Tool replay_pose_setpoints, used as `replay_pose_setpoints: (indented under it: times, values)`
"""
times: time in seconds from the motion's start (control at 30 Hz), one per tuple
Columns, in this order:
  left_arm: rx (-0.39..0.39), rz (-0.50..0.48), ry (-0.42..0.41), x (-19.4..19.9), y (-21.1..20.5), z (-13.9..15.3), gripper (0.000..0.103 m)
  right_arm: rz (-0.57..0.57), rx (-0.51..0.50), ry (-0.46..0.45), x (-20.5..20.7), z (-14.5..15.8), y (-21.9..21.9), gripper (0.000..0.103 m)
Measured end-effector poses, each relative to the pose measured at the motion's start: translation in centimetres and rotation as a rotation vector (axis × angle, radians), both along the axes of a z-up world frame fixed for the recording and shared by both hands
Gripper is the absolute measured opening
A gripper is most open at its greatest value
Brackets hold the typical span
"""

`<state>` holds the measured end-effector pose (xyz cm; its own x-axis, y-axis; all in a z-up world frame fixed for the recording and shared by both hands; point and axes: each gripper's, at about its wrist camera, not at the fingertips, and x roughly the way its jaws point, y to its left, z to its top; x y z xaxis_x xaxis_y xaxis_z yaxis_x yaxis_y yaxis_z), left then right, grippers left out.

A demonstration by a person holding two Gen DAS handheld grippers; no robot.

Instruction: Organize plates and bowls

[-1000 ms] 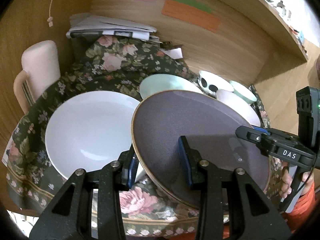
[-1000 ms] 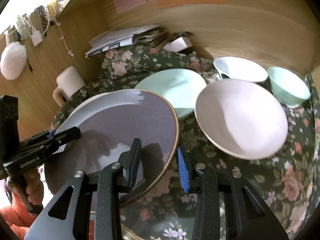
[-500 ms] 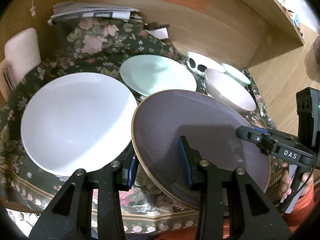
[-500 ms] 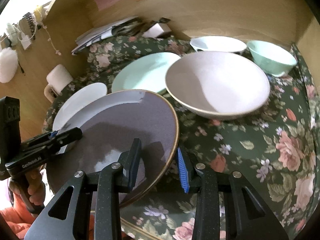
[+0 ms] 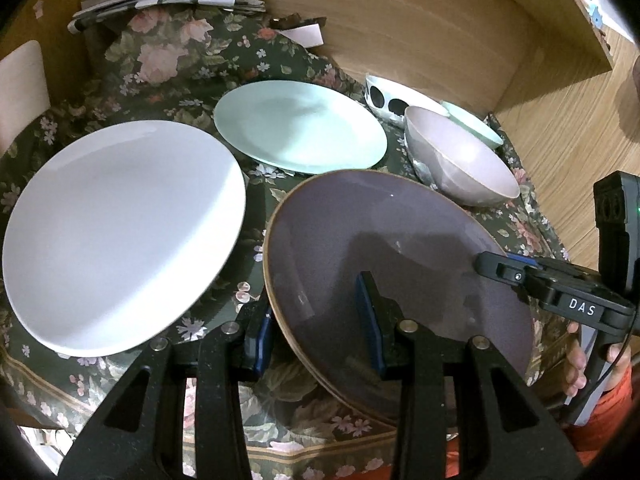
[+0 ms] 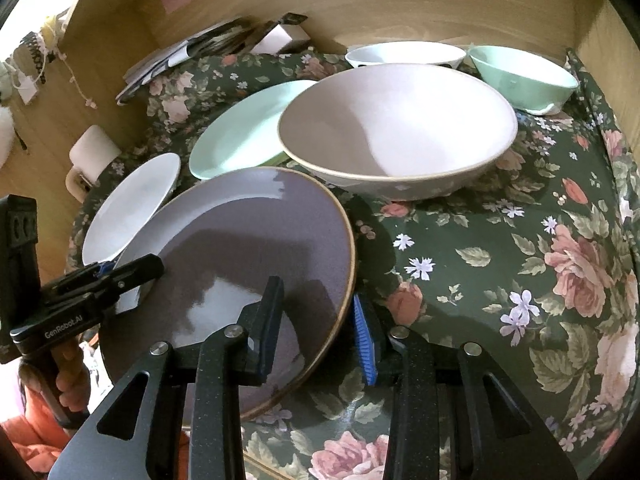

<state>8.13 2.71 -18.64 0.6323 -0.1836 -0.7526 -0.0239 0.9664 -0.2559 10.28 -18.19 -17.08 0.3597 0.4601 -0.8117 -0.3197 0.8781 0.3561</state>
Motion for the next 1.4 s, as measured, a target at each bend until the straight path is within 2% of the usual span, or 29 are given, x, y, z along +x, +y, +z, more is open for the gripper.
replay_pose_setpoints:
  times: [0.43,0.6,0.77,0.9,1.1,1.23,1.4]
  values:
    - [0.010,-0.009,0.004,0.3,0.0,-0.7,0.038,0.001,-0.022,0.005,0.3,-0.4,-0.1,0.030]
    - [0.071,0.002,-0.010,0.2,-0.1,-0.3,0.037,-0.004,-0.052,-0.019,0.0,0.4,-0.5,0.031]
    - [0.087,0.012,-0.047,-0.1,0.4,1.0,0.039,-0.010,-0.047,-0.044,-0.2,1.3,-0.6,0.031]
    - [0.105,0.031,-0.091,-0.6,0.9,2.5,0.051,-0.001,-0.039,-0.084,-0.3,2.6,-0.1,0.034]
    - [0.110,0.079,-0.146,-1.1,2.3,4.6,0.059,0.038,-0.021,-0.166,0.1,4.8,1.6,0.044]
    - [0.124,0.130,-0.169,-1.5,3.9,5.6,0.070,0.072,-0.012,-0.212,0.5,5.9,3.3,0.055]
    - [0.147,0.198,-0.177,-2.0,6.2,6.2,0.079,0.127,-0.003,-0.227,1.4,6.5,5.7,0.055]
